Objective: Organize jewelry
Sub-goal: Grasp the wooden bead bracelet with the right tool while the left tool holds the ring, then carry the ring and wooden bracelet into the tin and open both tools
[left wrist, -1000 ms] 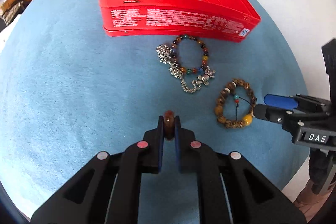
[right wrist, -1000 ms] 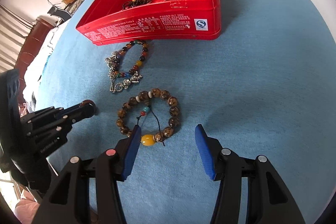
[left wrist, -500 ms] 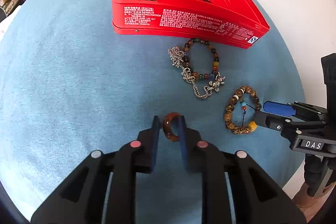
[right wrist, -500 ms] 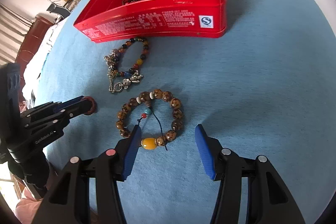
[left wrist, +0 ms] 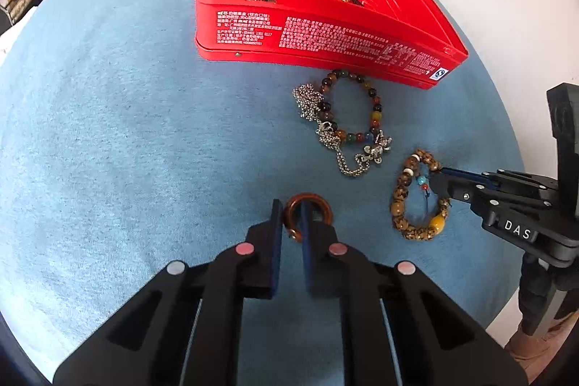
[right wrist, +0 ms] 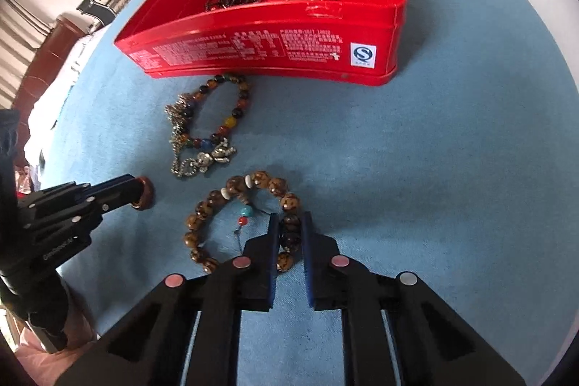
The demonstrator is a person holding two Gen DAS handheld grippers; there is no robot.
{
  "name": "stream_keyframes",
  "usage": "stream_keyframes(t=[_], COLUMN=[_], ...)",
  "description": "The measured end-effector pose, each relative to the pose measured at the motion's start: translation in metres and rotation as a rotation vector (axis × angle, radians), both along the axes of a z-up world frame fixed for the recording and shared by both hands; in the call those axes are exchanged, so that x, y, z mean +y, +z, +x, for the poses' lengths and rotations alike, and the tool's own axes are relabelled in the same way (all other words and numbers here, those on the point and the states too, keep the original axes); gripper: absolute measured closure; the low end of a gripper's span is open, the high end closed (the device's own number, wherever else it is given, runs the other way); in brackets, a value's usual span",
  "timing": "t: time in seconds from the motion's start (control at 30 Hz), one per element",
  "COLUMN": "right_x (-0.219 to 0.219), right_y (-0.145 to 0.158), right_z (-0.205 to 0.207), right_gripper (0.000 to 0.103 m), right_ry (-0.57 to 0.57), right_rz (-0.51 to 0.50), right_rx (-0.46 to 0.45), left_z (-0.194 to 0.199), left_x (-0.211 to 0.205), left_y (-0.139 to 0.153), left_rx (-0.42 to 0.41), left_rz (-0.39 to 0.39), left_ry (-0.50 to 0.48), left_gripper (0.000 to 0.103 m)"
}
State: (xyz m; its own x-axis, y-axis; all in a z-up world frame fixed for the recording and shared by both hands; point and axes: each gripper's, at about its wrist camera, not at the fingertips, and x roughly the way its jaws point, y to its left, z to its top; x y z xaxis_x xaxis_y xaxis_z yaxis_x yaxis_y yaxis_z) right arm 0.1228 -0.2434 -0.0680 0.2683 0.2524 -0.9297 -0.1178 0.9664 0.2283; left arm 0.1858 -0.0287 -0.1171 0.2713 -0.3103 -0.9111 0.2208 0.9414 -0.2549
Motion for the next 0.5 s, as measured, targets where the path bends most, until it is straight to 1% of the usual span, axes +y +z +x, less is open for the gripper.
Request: stream_keyframes(t=[0.07, 0.1, 0.23, 0.5], right_x=[-0.003, -0.005, -0.011, -0.016], right_y=[0.003, 0.007, 0.028, 0.070], right_z=[-0.002, -0.003, -0.006, -0.011], right_gripper=[0.092, 0.092, 0.092, 0.092], right_ry=[-0.006, -0.008, -0.004, -0.008], right_rz=[0.019, 0.042, 0.065, 0.059], right_rx=[-0.006, -0.016, -0.066, -0.155], left_z=[-0.005, -0.005, -0.009, -0.027], left_x=[-0.002, 0.000, 0.006, 0.017], left_y=[0.006, 0.008, 0.021, 0.052], left_rx=[-0.004, -0.010, -0.038, -0.090], left_rz=[-0.008, -0.014, -0.026, -0.047], left_ry=[0.006, 0.008, 0.006, 0.005], left_gripper=[0.096, 0.097, 0.097, 0.097])
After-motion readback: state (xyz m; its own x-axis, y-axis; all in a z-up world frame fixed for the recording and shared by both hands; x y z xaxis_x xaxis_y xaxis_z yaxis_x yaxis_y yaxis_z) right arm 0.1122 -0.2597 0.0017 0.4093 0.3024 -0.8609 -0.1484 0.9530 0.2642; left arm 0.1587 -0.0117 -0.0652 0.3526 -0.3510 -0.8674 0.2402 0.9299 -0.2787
